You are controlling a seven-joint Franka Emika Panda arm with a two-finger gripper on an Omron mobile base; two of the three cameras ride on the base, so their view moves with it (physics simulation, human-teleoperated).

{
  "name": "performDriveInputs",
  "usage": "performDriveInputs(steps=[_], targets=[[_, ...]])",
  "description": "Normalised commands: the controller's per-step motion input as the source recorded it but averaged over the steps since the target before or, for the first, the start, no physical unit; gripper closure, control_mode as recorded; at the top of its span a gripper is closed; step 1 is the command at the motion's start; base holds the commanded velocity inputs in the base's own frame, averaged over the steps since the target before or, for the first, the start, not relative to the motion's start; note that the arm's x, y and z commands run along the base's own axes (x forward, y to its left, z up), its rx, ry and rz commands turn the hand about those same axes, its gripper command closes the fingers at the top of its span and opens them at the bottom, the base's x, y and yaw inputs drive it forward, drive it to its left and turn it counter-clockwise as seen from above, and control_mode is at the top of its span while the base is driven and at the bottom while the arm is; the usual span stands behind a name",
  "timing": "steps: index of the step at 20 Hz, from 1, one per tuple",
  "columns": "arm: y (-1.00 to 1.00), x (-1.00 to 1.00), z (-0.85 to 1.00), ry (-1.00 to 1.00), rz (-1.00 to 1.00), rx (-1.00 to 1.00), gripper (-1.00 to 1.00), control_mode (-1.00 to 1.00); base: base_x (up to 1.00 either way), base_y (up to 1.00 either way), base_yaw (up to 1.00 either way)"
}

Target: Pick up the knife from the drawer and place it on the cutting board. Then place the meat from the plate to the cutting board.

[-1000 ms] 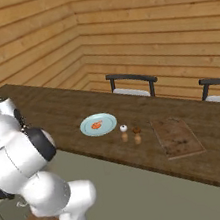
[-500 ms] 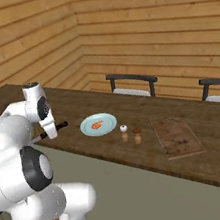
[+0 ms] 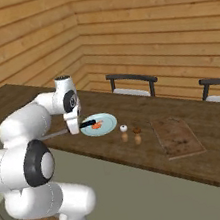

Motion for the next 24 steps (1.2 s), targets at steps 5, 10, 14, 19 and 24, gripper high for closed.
performDriveInputs(steps=[5,10,14,19,24], targets=[[-1.0,0.18,0.52,0.1,-0.41,0.08,1.0,-1.0,0.0,0.0,0.0],[-1.0,0.22,0.11,0.04,-0.46,0.01,1.0,-1.0,0.0,0.0,0.0],[-1.0,0.05,0.0,0.01,-0.48,0.0,1.0,-1.0,0.0,0.0,0.0],[-1.0,0.01,-0.02,0.0,-0.47,0.0,1.0,-1.0,0.0,0.0,0.0],[-0.87,0.03,0.0,0.0,-0.44,0.0,1.0,-1.0,0.0,0.0,0.0]])
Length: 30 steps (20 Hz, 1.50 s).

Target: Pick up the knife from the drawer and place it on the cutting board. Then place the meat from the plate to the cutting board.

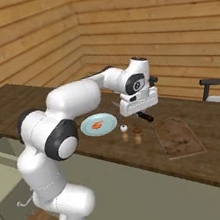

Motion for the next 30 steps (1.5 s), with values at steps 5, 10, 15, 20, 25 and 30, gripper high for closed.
performDriveInputs(steps=[5,10,15,20,25,30], targets=[[-0.63,0.09,0.0,0.02,-0.29,0.0,1.0,-1.0,0.0,0.0,0.0],[-0.7,0.21,-0.05,0.07,-0.26,0.0,1.0,-1.0,0.0,0.0,0.0],[-0.81,0.34,-0.61,0.15,-0.36,-0.04,1.0,-1.0,0.0,0.0,0.0],[-0.66,0.46,-0.83,0.12,-0.25,-0.02,1.0,-1.0,0.0,0.0,0.0],[-0.2,0.02,-0.45,0.0,-0.02,0.0,1.0,-1.0,0.0,0.0,0.0],[0.0,-0.01,-0.54,0.0,0.0,0.0,1.0,-1.0,0.0,0.0,0.0]])
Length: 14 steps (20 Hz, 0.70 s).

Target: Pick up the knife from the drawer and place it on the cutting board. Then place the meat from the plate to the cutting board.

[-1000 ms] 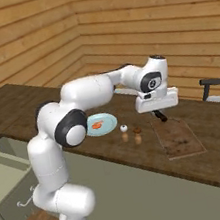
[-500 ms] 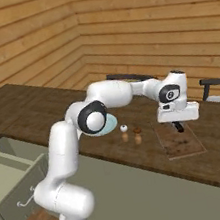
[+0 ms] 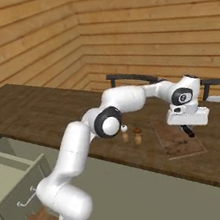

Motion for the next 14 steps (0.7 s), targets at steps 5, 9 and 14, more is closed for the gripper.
performDriveInputs(steps=[5,9,14], targets=[[0.1,0.0,-0.74,0.0,0.0,0.0,1.0,-1.0,0.0,0.0,0.0],[0.26,0.0,-0.75,0.0,0.0,0.0,1.0,-1.0,0.0,0.0,0.0],[0.34,0.0,-0.58,0.0,0.0,-0.01,1.0,-1.0,0.0,0.0,0.0]])
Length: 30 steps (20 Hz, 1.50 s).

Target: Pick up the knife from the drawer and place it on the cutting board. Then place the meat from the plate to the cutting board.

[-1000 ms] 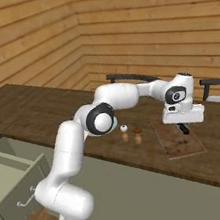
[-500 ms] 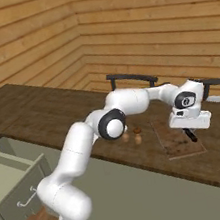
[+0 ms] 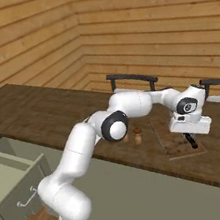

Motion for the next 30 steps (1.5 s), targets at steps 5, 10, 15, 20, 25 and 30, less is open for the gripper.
performDriveInputs(steps=[5,10,15,20,25,30], targets=[[0.03,-0.05,0.03,-0.07,0.0,0.0,-1.0,-1.0,0.0,0.0,0.0],[0.52,-0.65,0.85,-0.19,0.0,-0.02,-1.0,-1.0,0.0,0.0,0.0],[1.0,-0.45,0.48,-0.17,0.05,-0.11,-1.0,-1.0,0.0,0.0,0.0],[1.0,-0.02,0.51,-0.12,0.12,-0.14,-1.0,-1.0,0.0,0.0,0.0],[1.0,0.16,0.84,-0.02,0.08,-0.08,-1.0,-1.0,0.0,0.0,0.0],[1.0,0.05,0.31,0.0,0.06,-0.03,-1.0,-1.0,0.0,0.0,0.0]])
